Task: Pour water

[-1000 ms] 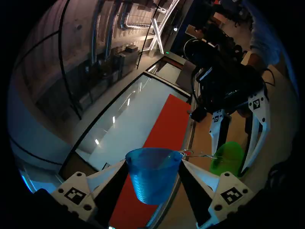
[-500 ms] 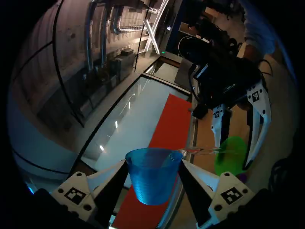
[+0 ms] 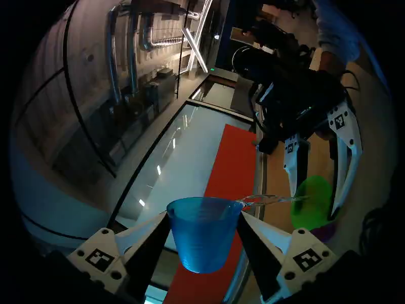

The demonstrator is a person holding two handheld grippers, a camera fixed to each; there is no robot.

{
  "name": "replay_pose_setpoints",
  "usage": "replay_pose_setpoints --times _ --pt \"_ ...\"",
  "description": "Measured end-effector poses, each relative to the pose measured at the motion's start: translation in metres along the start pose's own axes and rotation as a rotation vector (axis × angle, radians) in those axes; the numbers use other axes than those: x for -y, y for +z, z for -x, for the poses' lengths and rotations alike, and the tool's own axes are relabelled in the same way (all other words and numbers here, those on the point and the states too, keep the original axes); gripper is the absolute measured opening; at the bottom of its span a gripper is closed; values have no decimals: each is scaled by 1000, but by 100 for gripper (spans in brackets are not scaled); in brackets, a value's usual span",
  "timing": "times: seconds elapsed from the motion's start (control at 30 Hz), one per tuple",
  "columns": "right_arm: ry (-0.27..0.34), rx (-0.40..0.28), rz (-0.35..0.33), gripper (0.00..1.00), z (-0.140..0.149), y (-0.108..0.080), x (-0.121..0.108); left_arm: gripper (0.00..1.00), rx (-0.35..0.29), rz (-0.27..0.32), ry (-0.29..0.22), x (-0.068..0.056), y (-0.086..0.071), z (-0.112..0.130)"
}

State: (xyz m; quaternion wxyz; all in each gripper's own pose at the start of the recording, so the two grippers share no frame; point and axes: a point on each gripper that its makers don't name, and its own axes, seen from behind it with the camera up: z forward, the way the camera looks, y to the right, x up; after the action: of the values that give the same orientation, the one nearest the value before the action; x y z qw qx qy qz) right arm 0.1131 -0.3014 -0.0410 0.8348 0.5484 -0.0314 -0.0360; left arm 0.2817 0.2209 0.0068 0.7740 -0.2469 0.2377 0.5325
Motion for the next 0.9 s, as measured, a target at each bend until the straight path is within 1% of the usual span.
replay_pose_setpoints --times 0.67,0.9 --pt "-5 -6 5 91 0 -1 -3 86 -5 -18 121 8 -1 -10" --pt "-4 -9 8 91 -1 -2 -4 86 -6 -17 162 8 2 -12"
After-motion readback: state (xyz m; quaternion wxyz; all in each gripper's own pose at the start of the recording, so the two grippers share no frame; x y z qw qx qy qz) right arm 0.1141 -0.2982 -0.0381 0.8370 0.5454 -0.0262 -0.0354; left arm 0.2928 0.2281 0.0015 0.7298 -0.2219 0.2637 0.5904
